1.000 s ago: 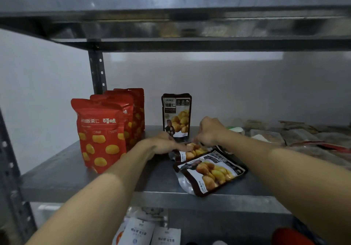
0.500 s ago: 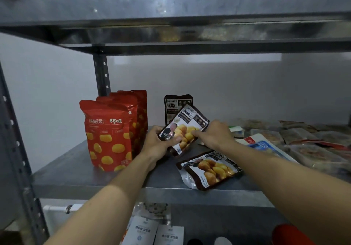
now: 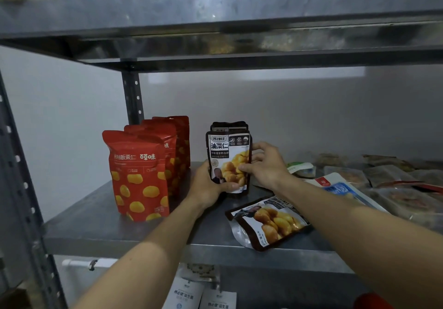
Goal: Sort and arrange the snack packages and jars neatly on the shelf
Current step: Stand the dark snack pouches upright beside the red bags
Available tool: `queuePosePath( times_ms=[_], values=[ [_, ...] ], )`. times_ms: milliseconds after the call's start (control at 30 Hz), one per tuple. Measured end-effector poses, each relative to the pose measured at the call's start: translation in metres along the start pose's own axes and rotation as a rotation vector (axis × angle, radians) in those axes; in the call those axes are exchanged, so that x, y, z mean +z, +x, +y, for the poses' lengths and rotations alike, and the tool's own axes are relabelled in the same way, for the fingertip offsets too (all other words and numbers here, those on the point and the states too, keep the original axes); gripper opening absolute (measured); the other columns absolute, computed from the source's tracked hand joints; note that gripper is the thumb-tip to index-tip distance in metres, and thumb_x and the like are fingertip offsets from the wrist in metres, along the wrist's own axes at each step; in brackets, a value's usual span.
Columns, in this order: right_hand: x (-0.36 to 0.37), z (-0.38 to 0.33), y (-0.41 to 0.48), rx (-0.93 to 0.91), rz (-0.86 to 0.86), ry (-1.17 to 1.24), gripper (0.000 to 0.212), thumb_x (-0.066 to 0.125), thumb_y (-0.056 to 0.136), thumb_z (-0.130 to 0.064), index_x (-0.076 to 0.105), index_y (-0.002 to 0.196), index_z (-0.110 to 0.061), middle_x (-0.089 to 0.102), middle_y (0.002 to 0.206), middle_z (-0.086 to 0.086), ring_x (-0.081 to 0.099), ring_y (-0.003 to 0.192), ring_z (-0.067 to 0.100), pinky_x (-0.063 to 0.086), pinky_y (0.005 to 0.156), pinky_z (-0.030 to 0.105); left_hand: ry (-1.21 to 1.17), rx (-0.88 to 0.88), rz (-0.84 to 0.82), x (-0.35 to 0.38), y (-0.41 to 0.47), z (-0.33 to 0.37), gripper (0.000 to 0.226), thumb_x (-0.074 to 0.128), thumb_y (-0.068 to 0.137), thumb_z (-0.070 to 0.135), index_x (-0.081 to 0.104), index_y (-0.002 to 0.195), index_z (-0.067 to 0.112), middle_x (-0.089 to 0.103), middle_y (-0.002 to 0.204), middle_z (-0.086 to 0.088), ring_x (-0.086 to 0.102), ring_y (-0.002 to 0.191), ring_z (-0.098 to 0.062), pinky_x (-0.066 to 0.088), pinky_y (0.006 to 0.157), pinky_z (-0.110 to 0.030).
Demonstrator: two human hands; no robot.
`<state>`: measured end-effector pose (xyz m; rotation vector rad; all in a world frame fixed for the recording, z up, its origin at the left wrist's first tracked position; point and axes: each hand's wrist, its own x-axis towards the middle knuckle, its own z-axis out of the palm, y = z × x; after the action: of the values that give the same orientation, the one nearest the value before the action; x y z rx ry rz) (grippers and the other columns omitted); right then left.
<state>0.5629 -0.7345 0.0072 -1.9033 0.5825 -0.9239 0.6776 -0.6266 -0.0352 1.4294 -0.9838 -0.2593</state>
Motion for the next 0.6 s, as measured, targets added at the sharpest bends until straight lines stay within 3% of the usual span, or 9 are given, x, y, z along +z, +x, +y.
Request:
queuePosePath(
  times_ms=[67, 200, 300, 433, 500, 600],
  values=[
    [0.002, 0.003, 0.003, -0.011, -0.007, -0.017, 0.032, 0.079, 0.076, -0.002, 0.06, 0.099, -0.015, 0.069, 0.096, 0.008, 0.068, 0.092, 0.021, 0.057, 0.087, 0.04, -0.01, 0.0, 0.005, 0.0, 0.002, -0.001, 0.058, 0.084, 0.061, -0.006, 0.062, 0.11, 0.013, 0.072, 0.099, 0.005, 0.069, 0.089, -0.007, 0.055, 0.074, -0.019],
    [0.004, 0.009, 0.002, 0.017, -0.144, -0.048, 0.042, 0.08, 0.074, -0.003, 0.059, 0.11, -0.008, 0.068, 0.098, 0.004, 0.066, 0.095, 0.017, 0.054, 0.087, 0.029, 0.015, -0.003, 0.024, -0.001, 0.006, -0.004, 0.057, 0.085, 0.063, -0.002, 0.062, 0.113, 0.014, 0.072, 0.102, 0.004, 0.069, 0.093, -0.01, 0.055, 0.078, -0.022],
    [0.005, 0.014, 0.002, 0.018, -0.146, -0.075, 0.041, 0.079, 0.076, -0.003, 0.058, 0.112, -0.009, 0.068, 0.103, 0.006, 0.065, 0.099, 0.018, 0.052, 0.084, 0.024, 0.045, -0.006, 0.034, 0.001, 0.01, -0.007, 0.058, 0.085, 0.063, 0.001, 0.062, 0.114, 0.014, 0.072, 0.103, 0.003, 0.068, 0.094, -0.011, 0.055, 0.081, -0.025],
    [0.005, 0.017, 0.005, 0.015, -0.142, -0.11, 0.041, 0.076, 0.08, -0.006, 0.058, 0.116, -0.009, 0.067, 0.101, 0.003, 0.063, 0.095, 0.015, 0.046, 0.069, 0.014, 0.049, -0.002, 0.026, 0.002, 0.014, -0.009, 0.052, 0.084, 0.065, 0.0, 0.062, 0.109, 0.018, 0.071, 0.101, 0.006, 0.068, 0.094, -0.009, 0.055, 0.078, -0.021],
    [0.005, 0.018, 0.006, 0.011, -0.149, -0.122, 0.04, 0.076, 0.08, -0.006, 0.057, 0.116, -0.009, 0.067, 0.1, 0.003, 0.064, 0.094, 0.015, 0.048, 0.071, 0.015, 0.051, 0.004, 0.001, 0.002, 0.014, -0.008, 0.05, 0.083, 0.066, -0.001, 0.062, 0.106, 0.02, 0.071, 0.099, 0.008, 0.067, 0.091, -0.005, 0.054, 0.073, -0.015],
    [0.004, 0.018, 0.008, 0.009, -0.138, -0.148, 0.039, 0.077, 0.079, -0.007, 0.058, 0.113, -0.01, 0.069, 0.101, 0.007, 0.067, 0.098, 0.02, 0.054, 0.083, 0.027, 0.054, -0.01, -0.038, 0.001, 0.016, -0.009, 0.054, 0.082, 0.067, -0.001, 0.061, 0.113, 0.016, 0.072, 0.103, 0.004, 0.068, 0.096, -0.01, 0.055, 0.084, -0.026]
  ],
)
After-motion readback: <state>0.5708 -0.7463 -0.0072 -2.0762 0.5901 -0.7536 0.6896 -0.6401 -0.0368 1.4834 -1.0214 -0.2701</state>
